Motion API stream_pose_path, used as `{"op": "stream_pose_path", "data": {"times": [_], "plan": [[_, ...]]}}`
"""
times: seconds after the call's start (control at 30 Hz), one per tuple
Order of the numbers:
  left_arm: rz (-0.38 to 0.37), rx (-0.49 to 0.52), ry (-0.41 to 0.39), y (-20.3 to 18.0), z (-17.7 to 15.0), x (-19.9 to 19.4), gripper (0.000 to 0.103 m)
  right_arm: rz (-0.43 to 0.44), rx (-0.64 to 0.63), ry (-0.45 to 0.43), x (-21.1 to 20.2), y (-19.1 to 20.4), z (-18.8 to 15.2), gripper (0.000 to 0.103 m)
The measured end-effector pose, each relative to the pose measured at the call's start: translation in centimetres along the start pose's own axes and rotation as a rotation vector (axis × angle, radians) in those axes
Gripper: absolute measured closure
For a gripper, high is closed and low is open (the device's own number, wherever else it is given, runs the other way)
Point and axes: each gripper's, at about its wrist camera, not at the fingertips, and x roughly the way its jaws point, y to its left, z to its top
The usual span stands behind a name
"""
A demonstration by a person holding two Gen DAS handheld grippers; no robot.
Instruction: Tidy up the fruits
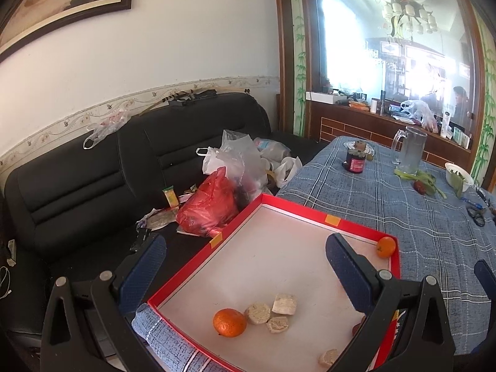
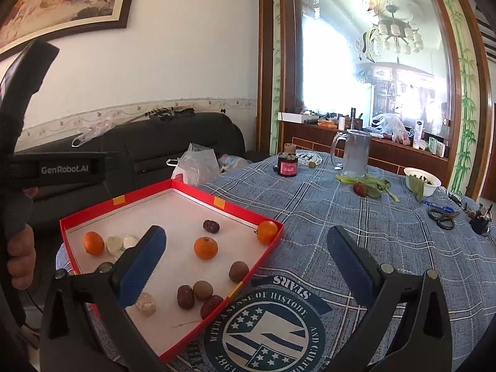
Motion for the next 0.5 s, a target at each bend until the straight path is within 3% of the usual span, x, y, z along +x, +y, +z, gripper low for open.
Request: {"op": "stream_pose_path", "data": {"times": [0.5], "plan": [[-0.007,-0.008,0.014,0.77,-0.42,0.37,0.000,-0.012,-0.030,0.031,0.60,0.51,-0.31,0.000]]}}
